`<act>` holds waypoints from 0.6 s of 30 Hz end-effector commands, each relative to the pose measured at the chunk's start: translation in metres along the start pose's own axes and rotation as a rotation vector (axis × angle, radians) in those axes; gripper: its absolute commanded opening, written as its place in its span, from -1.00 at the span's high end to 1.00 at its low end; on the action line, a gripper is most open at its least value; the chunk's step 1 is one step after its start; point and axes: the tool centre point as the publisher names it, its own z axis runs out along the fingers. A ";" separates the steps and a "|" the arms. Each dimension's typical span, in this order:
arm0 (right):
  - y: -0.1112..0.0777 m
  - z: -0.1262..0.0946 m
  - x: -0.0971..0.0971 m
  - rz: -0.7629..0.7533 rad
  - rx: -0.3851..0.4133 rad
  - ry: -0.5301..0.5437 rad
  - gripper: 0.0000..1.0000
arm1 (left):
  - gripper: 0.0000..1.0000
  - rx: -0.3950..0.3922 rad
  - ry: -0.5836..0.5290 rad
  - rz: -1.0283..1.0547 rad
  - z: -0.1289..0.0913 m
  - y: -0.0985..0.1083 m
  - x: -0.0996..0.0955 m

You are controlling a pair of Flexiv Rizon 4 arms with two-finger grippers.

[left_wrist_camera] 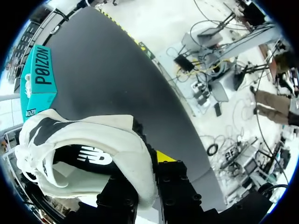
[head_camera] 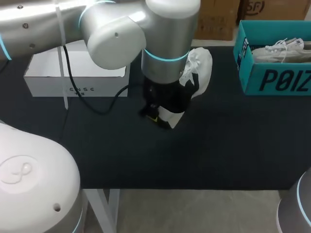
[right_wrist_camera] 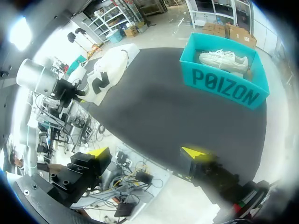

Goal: Take the shoe out of the shoebox, open the shoe tongue, remove and reinsert the insole, then place the shoe into the shoebox

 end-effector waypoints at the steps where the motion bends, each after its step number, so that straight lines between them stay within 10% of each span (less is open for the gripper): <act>1: 0.001 0.000 -0.001 0.000 0.003 0.000 -1.00 | 1.00 0.000 -0.005 0.001 -0.001 0.001 0.001; 8: 0.001 0.000 -0.001 0.000 0.003 0.000 -1.00 | 1.00 0.000 -0.005 0.001 -0.001 0.001 0.001; 18: 0.001 0.000 -0.001 0.000 0.003 0.000 -1.00 | 1.00 -0.120 -0.017 0.252 -0.037 0.079 0.052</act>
